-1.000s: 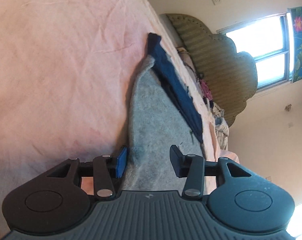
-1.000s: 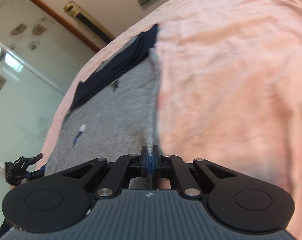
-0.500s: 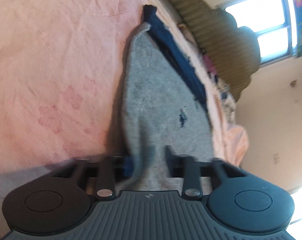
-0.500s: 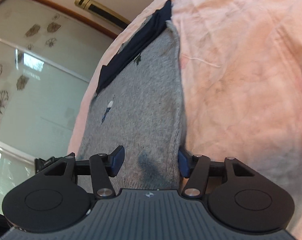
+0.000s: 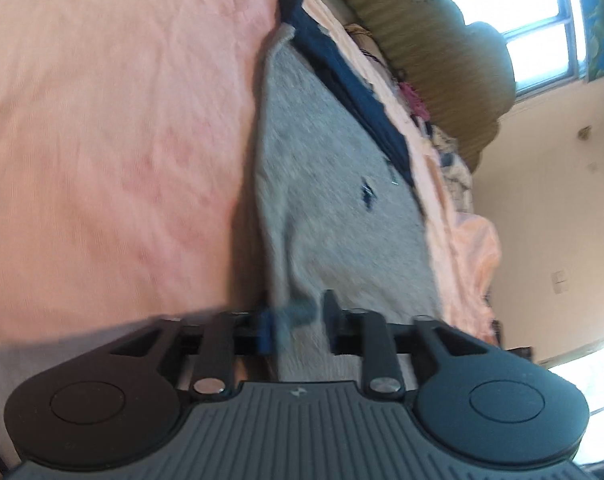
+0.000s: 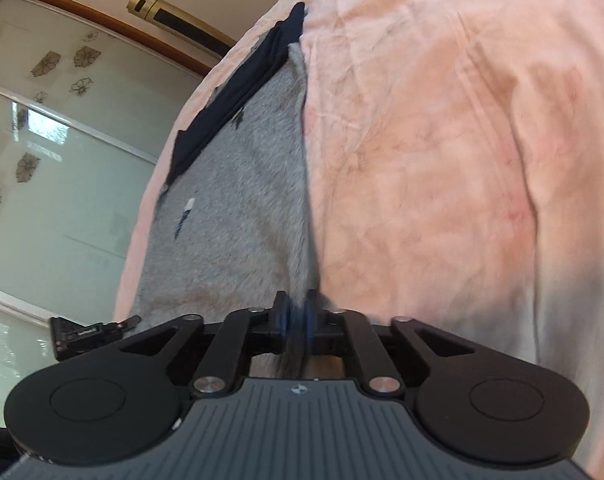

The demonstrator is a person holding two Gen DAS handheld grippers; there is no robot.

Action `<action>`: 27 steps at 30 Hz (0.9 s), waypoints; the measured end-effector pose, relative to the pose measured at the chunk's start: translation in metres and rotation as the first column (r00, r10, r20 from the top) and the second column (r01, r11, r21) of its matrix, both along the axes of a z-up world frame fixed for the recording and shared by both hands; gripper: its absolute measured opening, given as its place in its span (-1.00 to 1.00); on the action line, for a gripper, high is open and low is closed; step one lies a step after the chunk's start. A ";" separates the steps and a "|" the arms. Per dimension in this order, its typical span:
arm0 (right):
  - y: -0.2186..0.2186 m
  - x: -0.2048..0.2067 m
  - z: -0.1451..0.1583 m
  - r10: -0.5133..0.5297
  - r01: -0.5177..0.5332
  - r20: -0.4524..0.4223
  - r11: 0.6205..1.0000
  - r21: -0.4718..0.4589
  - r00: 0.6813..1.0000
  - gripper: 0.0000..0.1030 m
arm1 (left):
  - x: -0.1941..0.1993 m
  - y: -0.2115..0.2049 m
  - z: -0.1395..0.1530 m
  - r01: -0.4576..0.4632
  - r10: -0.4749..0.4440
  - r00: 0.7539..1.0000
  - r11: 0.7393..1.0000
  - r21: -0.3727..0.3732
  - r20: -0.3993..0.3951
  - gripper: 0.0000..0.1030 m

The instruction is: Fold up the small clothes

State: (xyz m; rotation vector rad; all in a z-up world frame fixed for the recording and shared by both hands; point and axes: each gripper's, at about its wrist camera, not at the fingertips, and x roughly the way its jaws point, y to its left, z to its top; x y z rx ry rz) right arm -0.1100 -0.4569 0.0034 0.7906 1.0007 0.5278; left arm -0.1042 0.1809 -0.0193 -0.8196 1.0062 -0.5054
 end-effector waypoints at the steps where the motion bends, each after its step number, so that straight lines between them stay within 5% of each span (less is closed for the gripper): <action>1: 0.000 -0.007 0.002 0.011 -0.011 0.013 1.000 0.027 1.000 -0.06 | -0.010 0.001 -0.001 0.003 -0.003 1.000 0.999 -0.037 0.005 -0.05; 3: 0.004 -0.015 0.005 0.023 -0.024 0.022 0.997 0.073 0.999 0.30 | -0.024 -0.006 0.000 0.008 -0.006 1.000 0.998 -0.068 0.026 0.18; 5: 0.014 -0.018 0.005 0.033 -0.034 0.015 0.996 0.080 0.999 0.31 | -0.029 -0.021 0.004 0.001 -0.001 0.999 1.000 -0.015 0.040 0.11; 7: 0.025 -0.013 0.004 0.047 -0.048 0.011 0.997 0.055 0.999 0.03 | -0.023 -0.034 0.005 0.034 -0.036 0.999 0.998 0.055 0.020 -0.90; 8: 0.030 -0.009 0.003 0.068 -0.068 -0.007 0.997 0.034 0.998 -0.69 | -0.019 -0.039 0.003 0.057 -0.056 0.998 0.994 0.097 -0.016 -0.92; 9: 0.035 -0.007 0.001 0.095 -0.095 -0.026 0.995 -0.003 0.995 -0.77 | -0.019 -0.040 0.003 0.069 -0.067 0.998 0.990 0.121 -0.016 -0.92; 12: 0.036 -0.014 0.010 0.140 -0.140 -0.014 0.987 -0.081 0.990 -0.80 | -0.026 -0.033 0.015 0.090 -0.094 0.996 0.966 0.243 0.004 -0.92; 14: 0.023 -0.023 0.014 0.120 -0.122 -0.020 0.982 -0.141 0.993 -0.85 | -0.029 -0.022 0.017 0.106 -0.111 0.994 0.958 0.265 0.002 -0.92; 19: 0.015 -0.021 0.011 0.106 -0.112 -0.048 0.986 -0.124 0.993 -0.94 | -0.029 -0.013 0.036 0.165 -0.189 0.981 0.939 0.302 0.053 -0.87; 22: 0.010 -0.014 0.037 0.079 -0.076 0.007 0.976 -0.202 0.997 -0.40 | -0.027 0.002 0.075 0.077 -0.139 0.975 0.942 0.327 0.171 -0.74; 23: 0.008 -0.010 0.052 0.038 -0.023 0.066 0.976 -0.219 0.997 0.04 | -0.020 0.001 0.090 0.012 -0.098 0.968 0.937 0.348 0.229 -0.47; 24: 0.009 -0.003 0.066 0.005 0.025 0.133 0.976 -0.217 0.991 0.50 | -0.009 -0.005 0.102 -0.072 -0.041 0.958 0.923 0.378 0.283 0.17; 26: 0.024 0.023 0.086 -0.064 0.124 0.257 0.966 -0.225 0.964 0.97 | 0.020 -0.031 0.114 -0.255 0.084 0.922 0.865 0.433 0.377 0.93; 27: 0.038 0.041 0.091 -0.096 0.171 0.308 0.959 -0.228 0.946 0.99 | 0.037 -0.049 0.113 -0.336 0.137 0.898 0.827 0.451 0.418 0.90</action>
